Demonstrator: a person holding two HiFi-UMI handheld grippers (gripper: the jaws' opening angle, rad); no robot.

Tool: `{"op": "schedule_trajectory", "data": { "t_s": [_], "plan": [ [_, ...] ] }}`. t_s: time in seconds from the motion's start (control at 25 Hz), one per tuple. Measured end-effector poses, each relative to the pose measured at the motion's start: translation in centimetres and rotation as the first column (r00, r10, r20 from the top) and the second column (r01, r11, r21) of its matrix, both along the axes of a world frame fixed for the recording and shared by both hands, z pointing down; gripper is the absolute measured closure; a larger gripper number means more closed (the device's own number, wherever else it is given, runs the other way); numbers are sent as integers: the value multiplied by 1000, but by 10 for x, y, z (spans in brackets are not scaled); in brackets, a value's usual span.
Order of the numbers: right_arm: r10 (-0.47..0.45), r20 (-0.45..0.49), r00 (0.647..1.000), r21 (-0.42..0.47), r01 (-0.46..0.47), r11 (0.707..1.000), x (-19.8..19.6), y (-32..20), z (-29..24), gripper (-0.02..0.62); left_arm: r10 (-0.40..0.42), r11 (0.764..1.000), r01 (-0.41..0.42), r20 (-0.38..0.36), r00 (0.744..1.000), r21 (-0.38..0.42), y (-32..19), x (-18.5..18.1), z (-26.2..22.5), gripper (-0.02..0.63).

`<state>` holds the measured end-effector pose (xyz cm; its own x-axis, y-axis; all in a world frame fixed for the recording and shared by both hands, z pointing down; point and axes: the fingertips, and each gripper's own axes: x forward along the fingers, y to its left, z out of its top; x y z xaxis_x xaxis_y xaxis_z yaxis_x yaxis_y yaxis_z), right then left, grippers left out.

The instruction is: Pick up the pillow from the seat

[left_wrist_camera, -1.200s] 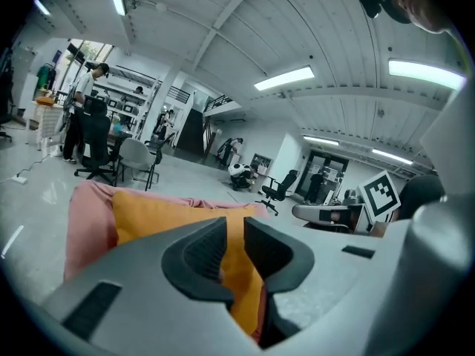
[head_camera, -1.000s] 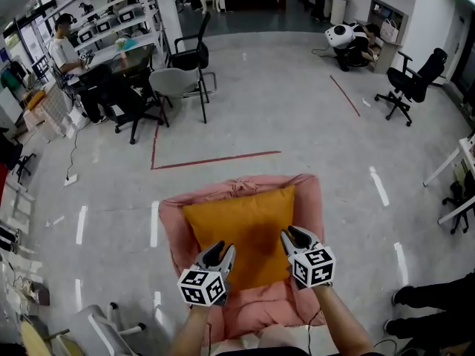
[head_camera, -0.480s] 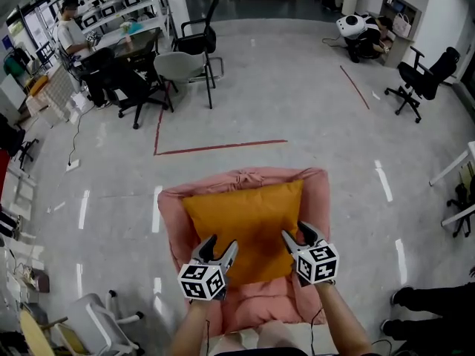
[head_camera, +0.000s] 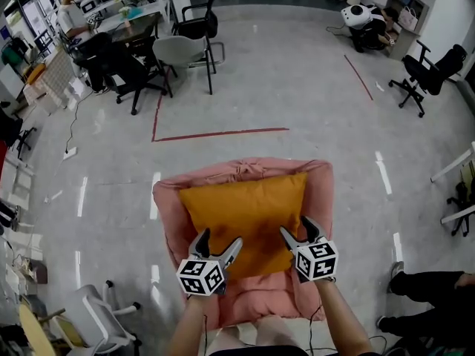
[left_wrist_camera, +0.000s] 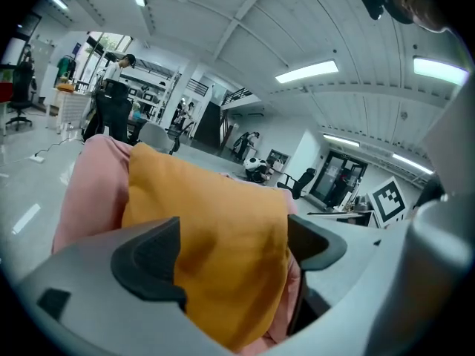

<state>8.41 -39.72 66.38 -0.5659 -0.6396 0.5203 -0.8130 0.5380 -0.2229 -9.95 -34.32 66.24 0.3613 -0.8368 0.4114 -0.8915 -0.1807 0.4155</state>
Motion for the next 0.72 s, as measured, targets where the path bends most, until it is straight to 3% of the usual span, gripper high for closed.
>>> {"op": "schedule_trajectory", "data": {
  "t_s": [0.24,0.72],
  "plan": [
    [34,8,999,-1,-34,999,6,-9,9,288,-74,997,74,42,996,0,-8,-14,12,109],
    [22,-15,1000,-49,-23,999,-4,-24,36,285,-85,995,89,97,992,-43,-16,-30,39,106]
  ]
}}
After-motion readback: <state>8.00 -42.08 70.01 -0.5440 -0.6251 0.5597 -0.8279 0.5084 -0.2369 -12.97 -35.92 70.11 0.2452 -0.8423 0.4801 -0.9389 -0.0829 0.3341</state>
